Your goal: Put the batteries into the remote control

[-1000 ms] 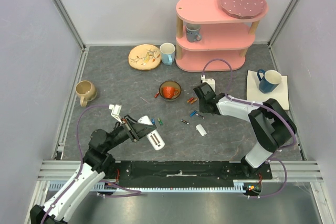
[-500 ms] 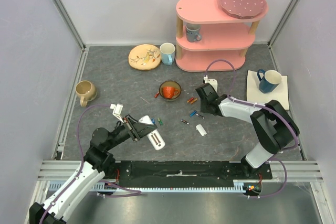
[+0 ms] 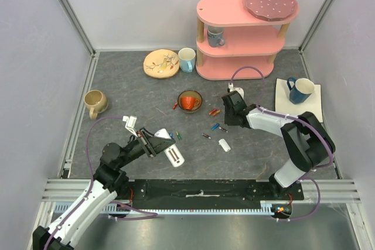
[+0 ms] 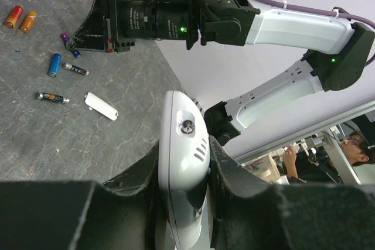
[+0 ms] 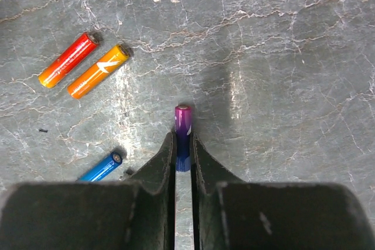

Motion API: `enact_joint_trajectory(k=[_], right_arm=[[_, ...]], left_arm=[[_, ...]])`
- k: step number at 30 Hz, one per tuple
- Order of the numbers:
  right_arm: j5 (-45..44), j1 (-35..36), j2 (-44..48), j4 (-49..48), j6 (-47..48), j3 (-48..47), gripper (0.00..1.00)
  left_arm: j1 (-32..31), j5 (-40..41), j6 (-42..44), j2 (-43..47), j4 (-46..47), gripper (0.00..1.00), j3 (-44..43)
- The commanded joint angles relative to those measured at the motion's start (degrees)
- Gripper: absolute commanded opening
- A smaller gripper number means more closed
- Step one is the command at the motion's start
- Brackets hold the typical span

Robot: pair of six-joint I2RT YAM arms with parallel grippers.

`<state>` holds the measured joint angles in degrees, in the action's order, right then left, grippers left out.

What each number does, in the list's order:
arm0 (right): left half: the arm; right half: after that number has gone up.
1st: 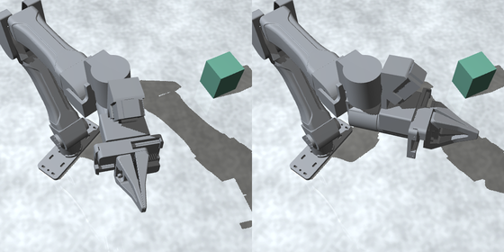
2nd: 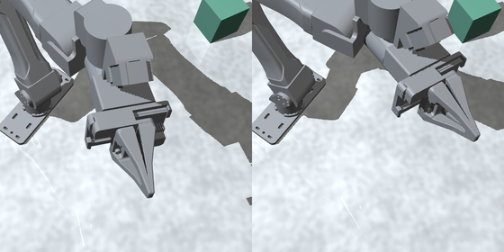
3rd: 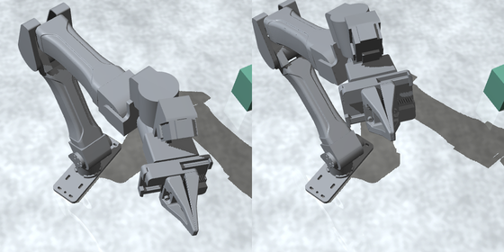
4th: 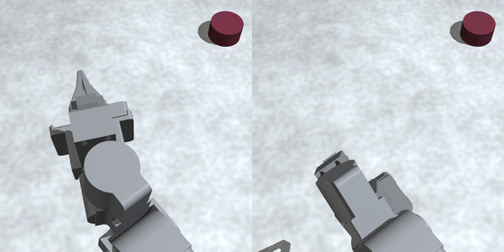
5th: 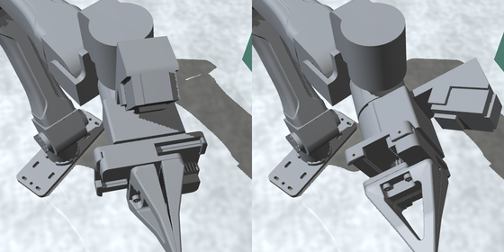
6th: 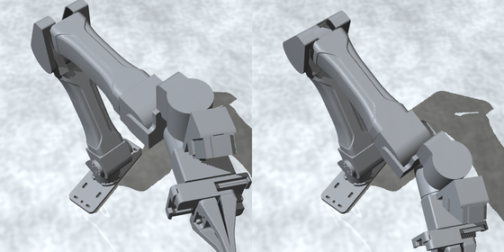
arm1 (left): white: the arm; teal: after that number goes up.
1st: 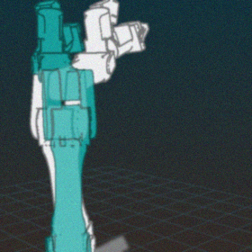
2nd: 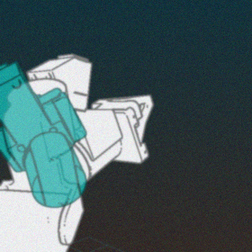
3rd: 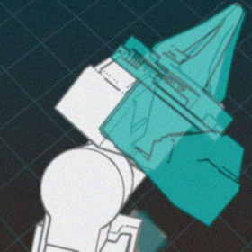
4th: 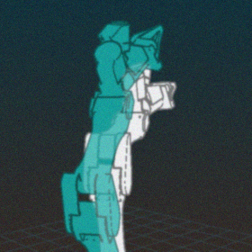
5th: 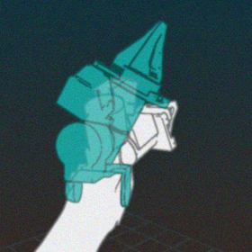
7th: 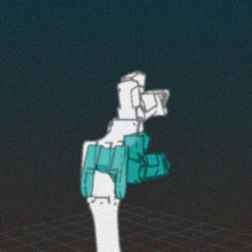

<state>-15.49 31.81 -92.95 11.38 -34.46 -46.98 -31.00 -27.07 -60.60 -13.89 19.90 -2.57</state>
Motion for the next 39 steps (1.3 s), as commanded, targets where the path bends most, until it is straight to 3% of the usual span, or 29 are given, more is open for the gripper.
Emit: enact_joint_trajectory(k=[1, 10, 20, 32, 39], right_arm=[[11.1, -2.0, -2.8, 8.7, 2.5, 0.3, 0.08], [13.5, -3.2, -4.9, 15.8, 6.3, -5.0, 0.3], [12.5, -3.2, -6.9, 17.5, 6.8, -7.1, 0.39], [12.0, -3.2, -7.2, 19.1, 8.6, -8.3, 0.24], [11.9, -3.2, -4.4, 19.6, 8.5, -8.5, 0.09]], left_arm=[[-0.2, 0.1, -0.5, -0.5, 3.1, 0.02, 7.7], [-0.2, 0.2, -1.0, -0.8, 4.2, 0.02, 8.5], [-0.2, 0.1, -1.3, -1.6, 5.8, 0.02, 9.1], [-0.2, 0.2, -1.5, -2.5, 6.7, 0.02, 9.5], [-0.2, 0.2, -1.6, -3.0, 7.3, 0.02, 9.3]])
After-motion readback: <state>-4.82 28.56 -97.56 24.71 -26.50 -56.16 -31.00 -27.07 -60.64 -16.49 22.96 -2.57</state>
